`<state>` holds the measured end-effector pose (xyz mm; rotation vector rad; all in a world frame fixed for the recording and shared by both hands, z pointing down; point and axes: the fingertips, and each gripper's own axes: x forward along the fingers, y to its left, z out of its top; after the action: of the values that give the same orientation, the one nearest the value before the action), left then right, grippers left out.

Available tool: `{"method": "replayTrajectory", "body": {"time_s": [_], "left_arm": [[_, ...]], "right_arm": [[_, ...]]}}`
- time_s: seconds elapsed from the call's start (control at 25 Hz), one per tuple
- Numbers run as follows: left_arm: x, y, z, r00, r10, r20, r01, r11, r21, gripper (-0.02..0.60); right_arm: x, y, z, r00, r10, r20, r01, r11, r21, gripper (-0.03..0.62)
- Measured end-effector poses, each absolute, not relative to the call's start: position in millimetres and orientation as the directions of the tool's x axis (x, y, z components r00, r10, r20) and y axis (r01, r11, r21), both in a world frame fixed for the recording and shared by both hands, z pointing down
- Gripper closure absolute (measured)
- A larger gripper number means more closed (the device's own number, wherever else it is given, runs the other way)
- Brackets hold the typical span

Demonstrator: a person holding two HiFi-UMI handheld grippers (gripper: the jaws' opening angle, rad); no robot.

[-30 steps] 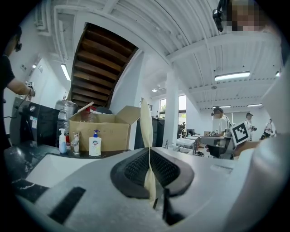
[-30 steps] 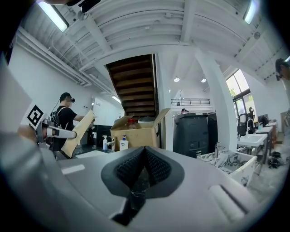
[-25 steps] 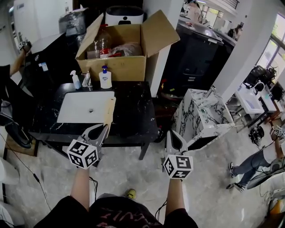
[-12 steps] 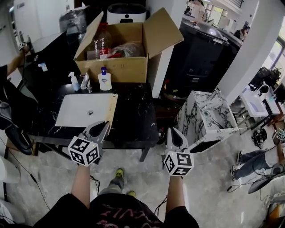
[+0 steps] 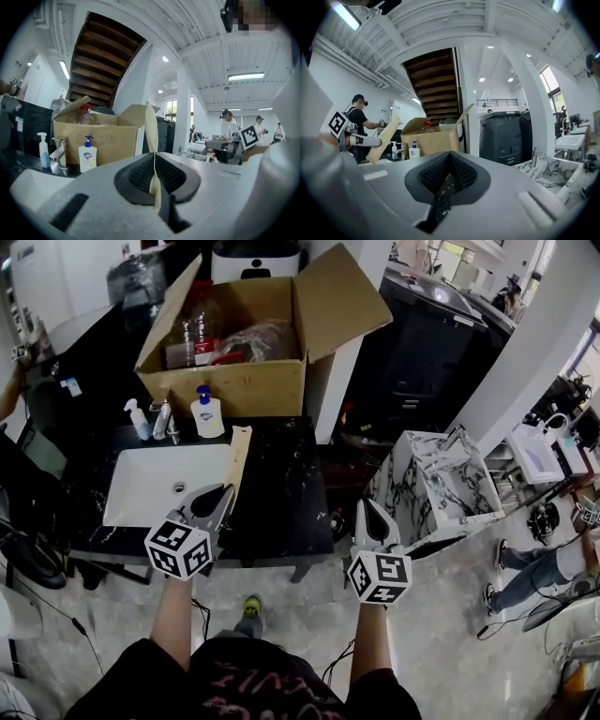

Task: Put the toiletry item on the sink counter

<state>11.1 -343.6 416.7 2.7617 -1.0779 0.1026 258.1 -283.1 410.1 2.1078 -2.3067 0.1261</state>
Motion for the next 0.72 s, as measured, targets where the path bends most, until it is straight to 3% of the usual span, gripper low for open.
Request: {"method": "replayTrajectory", "body": {"time_s": [0.72], "left_arm": [[29.9, -423.2, 531.1, 0.737, -0.568, 0.366, -0.671, -0.682, 0.293, 0.571]], "right_arm": [[258.0, -367.2, 473.3, -0.092, -0.977, 0.191, -0.993, 0.077, -0.086, 0.592]]}}
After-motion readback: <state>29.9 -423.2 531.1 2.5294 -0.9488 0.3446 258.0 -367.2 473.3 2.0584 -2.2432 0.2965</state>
